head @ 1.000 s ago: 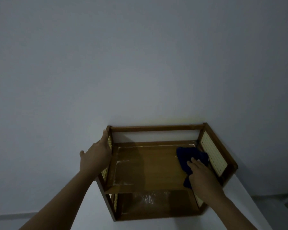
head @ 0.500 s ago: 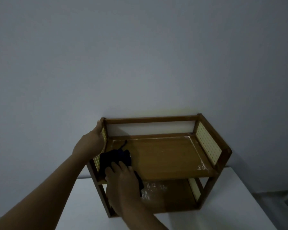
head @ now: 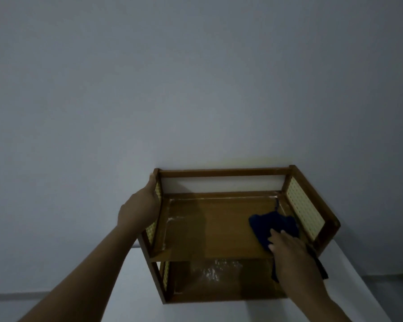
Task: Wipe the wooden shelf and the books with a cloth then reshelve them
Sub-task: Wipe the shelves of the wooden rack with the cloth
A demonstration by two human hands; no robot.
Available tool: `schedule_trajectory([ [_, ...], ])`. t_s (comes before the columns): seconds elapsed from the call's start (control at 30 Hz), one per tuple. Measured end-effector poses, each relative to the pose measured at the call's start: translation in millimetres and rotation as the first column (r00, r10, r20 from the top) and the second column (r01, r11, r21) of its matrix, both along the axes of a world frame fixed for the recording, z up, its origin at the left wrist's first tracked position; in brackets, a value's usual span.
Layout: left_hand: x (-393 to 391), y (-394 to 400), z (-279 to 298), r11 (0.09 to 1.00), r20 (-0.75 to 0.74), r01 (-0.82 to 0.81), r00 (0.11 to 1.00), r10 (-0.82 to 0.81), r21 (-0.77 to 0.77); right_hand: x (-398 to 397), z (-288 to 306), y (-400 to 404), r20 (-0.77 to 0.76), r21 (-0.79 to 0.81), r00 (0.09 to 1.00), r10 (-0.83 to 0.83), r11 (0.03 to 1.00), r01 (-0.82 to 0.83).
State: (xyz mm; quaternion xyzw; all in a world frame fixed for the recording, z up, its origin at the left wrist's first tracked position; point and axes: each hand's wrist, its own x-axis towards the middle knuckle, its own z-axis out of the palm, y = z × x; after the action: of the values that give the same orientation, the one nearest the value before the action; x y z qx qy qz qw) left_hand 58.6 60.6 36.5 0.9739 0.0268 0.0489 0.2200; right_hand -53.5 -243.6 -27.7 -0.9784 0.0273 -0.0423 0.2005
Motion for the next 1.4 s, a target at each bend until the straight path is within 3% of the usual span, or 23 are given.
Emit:
schedule_trajectory([
  [0.23,4,3,-7,0.998,0.0,-0.022,1.0,0.023,0.057,15,-1,154,-0.019,-0.034,0.92,0.392,0.919,-0.392],
  [0.43,6,5,-9,0.998,-0.032,0.016,0.999,-0.014,0.068,54,-10,214,-0.167,-0.178,0.927,0.336,0.915,-0.363],
  [0.73,5,6,-6,1.0,-0.089,-0.022,0.996,0.023,0.013,127,-5,205,-0.205,-0.158,0.934,0.292,0.932,-0.326],
  [0.87,1,5,-1,0.996,-0.095,-0.053,0.994,0.06,0.075,125,-5,166,-0.158,-0.048,0.95,0.27,0.959,-0.28],
  [0.97,-2,4,-1,0.994,-0.077,-0.062,0.995,0.069,0.087,125,-7,119,-0.172,-0.033,0.971,0.166,0.984,-0.174],
  [1.2,8,9,-11,0.999,-0.03,-0.041,0.999,0.041,-0.011,120,-2,4,-0.209,-0.114,0.972,-0.107,0.99,0.084],
  [1.4,11,9,-14,0.998,-0.063,-0.068,0.996,0.068,0.001,88,-2,-18,-0.174,-0.168,0.982,-0.071,0.985,0.041],
])
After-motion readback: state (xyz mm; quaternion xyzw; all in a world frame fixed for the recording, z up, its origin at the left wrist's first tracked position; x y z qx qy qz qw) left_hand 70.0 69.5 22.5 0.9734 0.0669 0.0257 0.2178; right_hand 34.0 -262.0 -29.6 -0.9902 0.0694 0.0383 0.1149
